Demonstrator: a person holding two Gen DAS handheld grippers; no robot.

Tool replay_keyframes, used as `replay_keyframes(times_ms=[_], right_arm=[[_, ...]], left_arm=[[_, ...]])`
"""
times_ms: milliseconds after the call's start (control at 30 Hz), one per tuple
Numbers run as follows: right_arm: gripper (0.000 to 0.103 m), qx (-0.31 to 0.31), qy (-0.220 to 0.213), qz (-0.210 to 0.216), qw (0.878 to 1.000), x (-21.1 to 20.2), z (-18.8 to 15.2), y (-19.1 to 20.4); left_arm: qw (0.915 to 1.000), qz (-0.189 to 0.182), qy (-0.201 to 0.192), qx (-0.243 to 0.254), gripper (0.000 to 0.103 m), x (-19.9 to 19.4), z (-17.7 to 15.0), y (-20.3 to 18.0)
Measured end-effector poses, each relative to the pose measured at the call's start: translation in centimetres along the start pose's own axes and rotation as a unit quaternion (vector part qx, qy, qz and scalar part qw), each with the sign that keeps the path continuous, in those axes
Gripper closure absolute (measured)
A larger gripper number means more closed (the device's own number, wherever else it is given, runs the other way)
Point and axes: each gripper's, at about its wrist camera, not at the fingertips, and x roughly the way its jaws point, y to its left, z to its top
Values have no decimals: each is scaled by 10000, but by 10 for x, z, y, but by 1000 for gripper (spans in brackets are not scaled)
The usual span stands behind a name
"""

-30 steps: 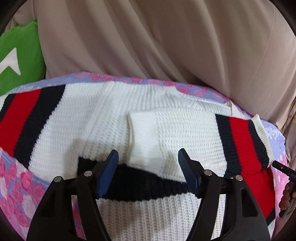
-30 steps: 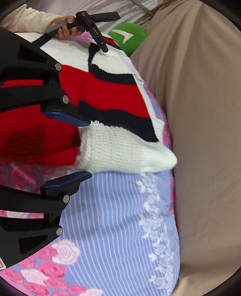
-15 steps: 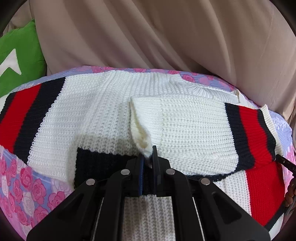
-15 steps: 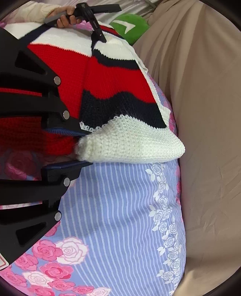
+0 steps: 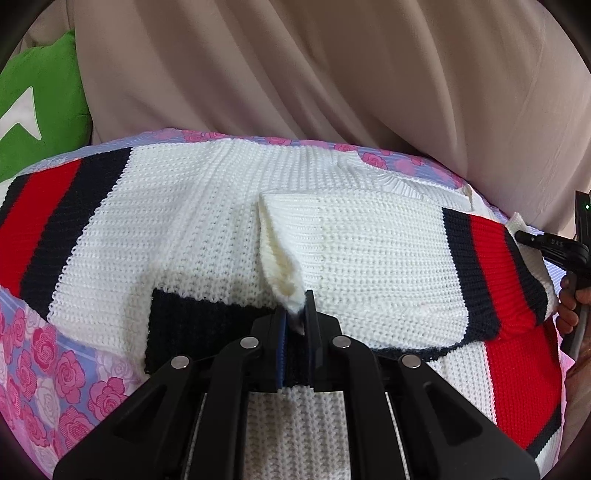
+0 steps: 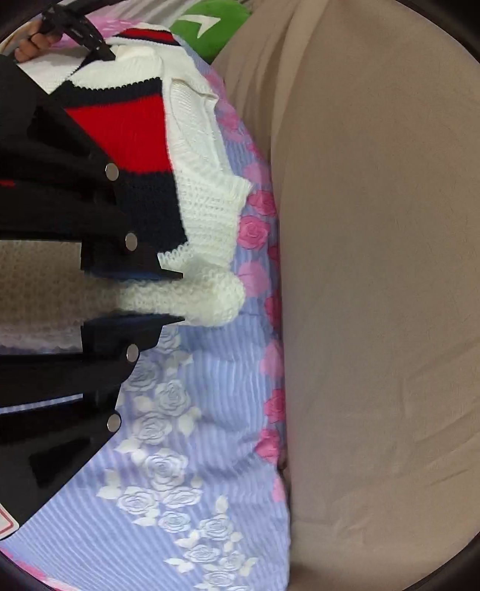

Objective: Fold small clothes

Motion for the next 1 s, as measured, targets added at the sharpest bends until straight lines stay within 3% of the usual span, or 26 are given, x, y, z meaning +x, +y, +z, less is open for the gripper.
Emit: replay_keyframes(times_ms=[100, 200, 233, 433, 533, 633, 700, 800, 900, 967, 1000], right_arm=[[90, 149, -585, 99, 9981, -21, 1, -11], [88, 240, 85, -241, 9994, 13, -6, -27], [88, 226, 30, -231, 9995, 10, -7, -27], [87, -25, -556, 383, 9977, -82, -32, -7], [89, -466, -245, 415, 9978, -98, -66, 2], [97, -909, 270, -124, 9954, -78, -97, 5], [99, -892, 168, -104, 9958, -77, -105, 3], [97, -752, 100, -208, 9969, -88, -106, 15], [92, -1003, -39, -56, 9949, -113, -117, 37], [90, -1210, 7, 30, 9927, -128, -132, 52], [89, -1269, 64, 97, 9919, -132, -141, 59]], left_arm=[[10000, 12, -5, 23, 94, 0, 0, -1], [9999, 69, -3, 107, 93, 1, 0, -5], [9999, 104, -10, 138, 93, 1, 0, -6], [9999, 71, -9, 106, 93, 2, 0, -3], [9998, 130, -24, 156, 93, 1, -1, -6], [9997, 152, -30, 169, 93, 1, -1, -6], [9998, 145, -34, 138, 92, 1, -1, -5], [9999, 62, -119, -5, 86, -8, -3, 1], [9986, -153, -345, -377, 78, -40, -6, 25], [9964, -149, -493, -667, 63, -68, -6, 54], [9952, -91, -562, -790, 60, -79, -6, 69]])
